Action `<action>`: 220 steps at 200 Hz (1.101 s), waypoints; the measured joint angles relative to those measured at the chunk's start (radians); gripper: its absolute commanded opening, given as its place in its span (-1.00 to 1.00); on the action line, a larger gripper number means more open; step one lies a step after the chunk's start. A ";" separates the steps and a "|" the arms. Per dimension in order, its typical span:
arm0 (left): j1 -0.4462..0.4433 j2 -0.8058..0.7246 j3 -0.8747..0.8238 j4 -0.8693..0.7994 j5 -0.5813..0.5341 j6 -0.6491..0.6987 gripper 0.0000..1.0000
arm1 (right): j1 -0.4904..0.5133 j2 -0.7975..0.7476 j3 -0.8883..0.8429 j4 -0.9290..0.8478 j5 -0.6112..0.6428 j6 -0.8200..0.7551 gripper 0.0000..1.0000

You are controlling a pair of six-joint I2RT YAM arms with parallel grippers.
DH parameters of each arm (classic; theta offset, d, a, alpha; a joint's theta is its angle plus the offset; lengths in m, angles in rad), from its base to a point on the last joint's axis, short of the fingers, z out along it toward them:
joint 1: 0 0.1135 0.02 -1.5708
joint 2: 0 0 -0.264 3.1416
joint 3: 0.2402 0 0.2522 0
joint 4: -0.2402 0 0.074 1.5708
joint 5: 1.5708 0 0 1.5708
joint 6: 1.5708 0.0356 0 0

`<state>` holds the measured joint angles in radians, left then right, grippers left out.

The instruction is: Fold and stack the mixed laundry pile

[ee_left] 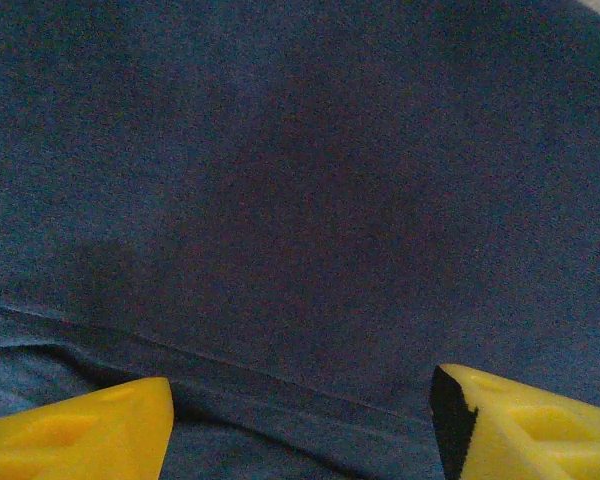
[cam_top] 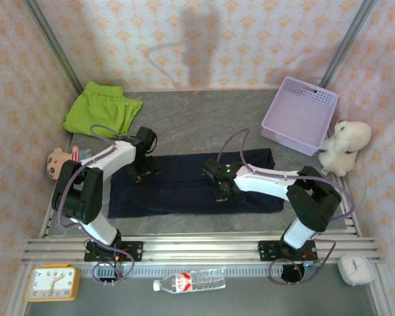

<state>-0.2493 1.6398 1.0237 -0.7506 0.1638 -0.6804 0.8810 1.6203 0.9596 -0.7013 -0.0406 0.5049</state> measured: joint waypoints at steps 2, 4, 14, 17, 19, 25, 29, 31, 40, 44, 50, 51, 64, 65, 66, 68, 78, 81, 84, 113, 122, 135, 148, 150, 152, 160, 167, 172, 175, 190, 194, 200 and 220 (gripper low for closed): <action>0.000 0.000 0.000 0.000 0.000 0.000 0.39 | 0.000 -0.002 0.003 -0.005 0.000 0.000 -1.00; 0.000 0.000 0.000 0.000 0.000 0.000 0.39 | 0.000 -0.004 0.007 -0.011 0.000 0.000 -1.00; 0.000 0.000 0.000 0.000 0.000 0.000 0.39 | 0.000 -0.016 0.026 -0.037 0.000 0.005 -1.00; 0.000 0.000 0.000 0.000 0.000 0.000 0.39 | 0.000 -0.021 0.031 -0.045 -0.001 0.008 -1.00; 0.000 0.001 0.000 0.000 0.000 0.000 0.39 | 0.000 -0.025 0.036 -0.051 -0.002 0.008 -1.00; 0.000 0.002 0.000 0.000 -0.002 0.001 0.39 | 0.000 -0.035 0.047 -0.067 -0.008 0.012 -1.00; 0.000 0.003 0.000 0.000 -0.004 0.001 0.39 | 0.000 -0.044 0.055 -0.077 -0.014 0.014 -1.00; 0.000 0.005 0.000 0.001 -0.006 0.001 0.39 | 0.000 -0.048 0.058 -0.081 -0.018 0.016 -1.00; 0.000 0.011 0.000 0.001 -0.010 0.002 0.39 | 0.000 -0.066 0.070 -0.097 -0.036 0.019 -1.00; 0.000 0.015 0.000 0.001 -0.011 0.002 0.39 | 0.000 -0.074 0.074 -0.105 -0.047 0.020 -1.00; 0.000 0.022 0.000 0.002 -0.014 0.004 0.39 | 0.000 -0.083 0.080 -0.113 -0.063 0.023 -1.00; 0.000 0.025 0.000 0.002 -0.014 0.004 0.39 | 0.000 -0.085 0.081 -0.116 -0.068 0.023 -1.00; 0.000 0.047 0.000 0.005 -0.014 0.007 0.39 | 0.000 -0.093 0.090 -0.131 -0.110 0.030 -1.00; 0.000 0.048 0.000 0.005 -0.014 0.007 0.39 | 0.000 -0.094 0.090 -0.132 -0.114 0.031 -1.00; 0.000 0.049 0.000 0.006 -0.014 0.007 0.39 | 0.000 -0.094 0.090 -0.132 -0.117 0.031 -1.00; 0.000 0.052 0.000 0.006 -0.014 0.007 0.39 | 0.000 -0.094 0.091 -0.133 -0.124 0.032 -1.00; 0.000 0.066 0.000 0.009 -0.014 0.007 0.39 | 0.000 -0.094 0.092 -0.135 -0.162 0.039 -1.00; 0.000 0.069 0.000 0.009 -0.014 0.007 0.39 | 0.000 -0.094 0.092 -0.134 -0.172 0.042 -1.00; 0.000 0.072 0.000 0.010 -0.014 0.007 0.39 | 0.000 -0.094 0.092 -0.134 -0.186 0.045 -1.00; 0.000 0.082 0.000 0.015 -0.014 0.008 0.39 | 0.000 -0.084 0.131 -0.135 -0.298 0.068 -1.00; 0.000 0.083 0.000 0.015 -0.014 0.008 0.39 | 0.000 -0.079 0.155 -0.129 -0.328 0.074 -1.00; 0.000 0.084 0.000 0.015 -0.014 0.008 0.39 | 0.000 -0.074 0.190 -0.124 -0.367 0.082 -1.00; 0.000 0.085 0.000 0.015 -0.014 0.009 0.39 | 0.000 -0.067 0.222 -0.120 -0.403 0.087 -1.00; 0.000 0.085 0.000 0.015 -0.014 0.009 0.39 | 0.000 -0.066 0.225 -0.119 -0.406 0.087 -1.00; 0.000 0.085 0.000 0.015 -0.014 0.010 0.39 | 0.000 -0.064 0.230 -0.119 -0.411 0.087 -1.00; 0.000 0.087 0.000 0.015 -0.014 0.013 0.39 | 0.000 -0.055 0.244 -0.115 -0.430 0.090 -1.00; 0.000 0.089 0.002 0.016 -0.014 0.016 0.39 | 0.000 -0.042 0.252 -0.113 -0.443 0.090 -0.93; 0.000 0.090 0.002 0.016 -0.014 0.019 0.38 | 0.000 -0.031 0.254 -0.110 -0.451 0.091 -0.77; 0.000 0.091 0.003 0.016 -0.014 0.020 0.39 | 0.000 -0.025 0.254 -0.109 -0.455 0.092 -0.63; 0.000 0.091 0.003 0.016 -0.014 0.026 0.39 | 0.000 0.016 0.254 -0.109 -0.469 0.099 -0.26; 0.000 0.091 0.003 0.016 -0.014 0.026 0.39 | 0.000 0.026 0.254 -0.110 -0.473 0.098 -0.20; 0.000 0.091 0.004 0.016 -0.014 0.027 0.38 | 0.000 0.037 0.254 -0.109 -0.475 0.099 -0.13; 0.000 0.096 0.009 0.014 -0.014 0.034 0.39 | 0.000 0.042 0.255 -0.114 -0.465 0.102 -0.05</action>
<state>-0.2493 1.7355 1.0328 -0.7368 0.1497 -0.6464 0.8810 1.6623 1.2148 -0.8154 -0.5053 0.6071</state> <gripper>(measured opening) 0.694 0.465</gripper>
